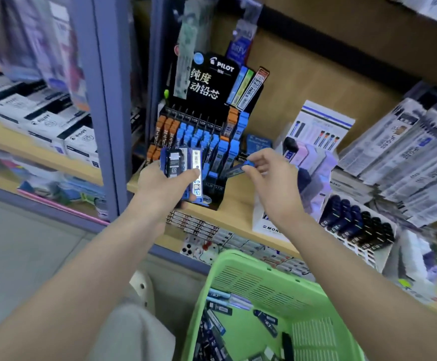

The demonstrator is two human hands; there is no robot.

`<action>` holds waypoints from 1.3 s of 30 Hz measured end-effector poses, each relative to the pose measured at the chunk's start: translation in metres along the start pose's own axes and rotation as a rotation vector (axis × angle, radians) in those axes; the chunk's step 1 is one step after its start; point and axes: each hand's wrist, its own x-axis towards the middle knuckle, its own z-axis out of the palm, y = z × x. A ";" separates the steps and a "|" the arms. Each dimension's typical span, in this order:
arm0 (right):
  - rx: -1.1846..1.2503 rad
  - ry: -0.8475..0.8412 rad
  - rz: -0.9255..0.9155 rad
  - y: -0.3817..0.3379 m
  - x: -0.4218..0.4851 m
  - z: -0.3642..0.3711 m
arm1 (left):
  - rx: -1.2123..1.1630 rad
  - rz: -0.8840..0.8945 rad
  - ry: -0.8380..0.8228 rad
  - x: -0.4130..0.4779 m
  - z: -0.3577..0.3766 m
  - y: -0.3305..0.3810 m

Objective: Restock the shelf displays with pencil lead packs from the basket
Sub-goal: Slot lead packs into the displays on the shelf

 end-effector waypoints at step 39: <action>-0.255 -0.193 -0.262 0.007 0.035 0.033 | -0.140 -0.104 -0.010 0.018 -0.001 0.003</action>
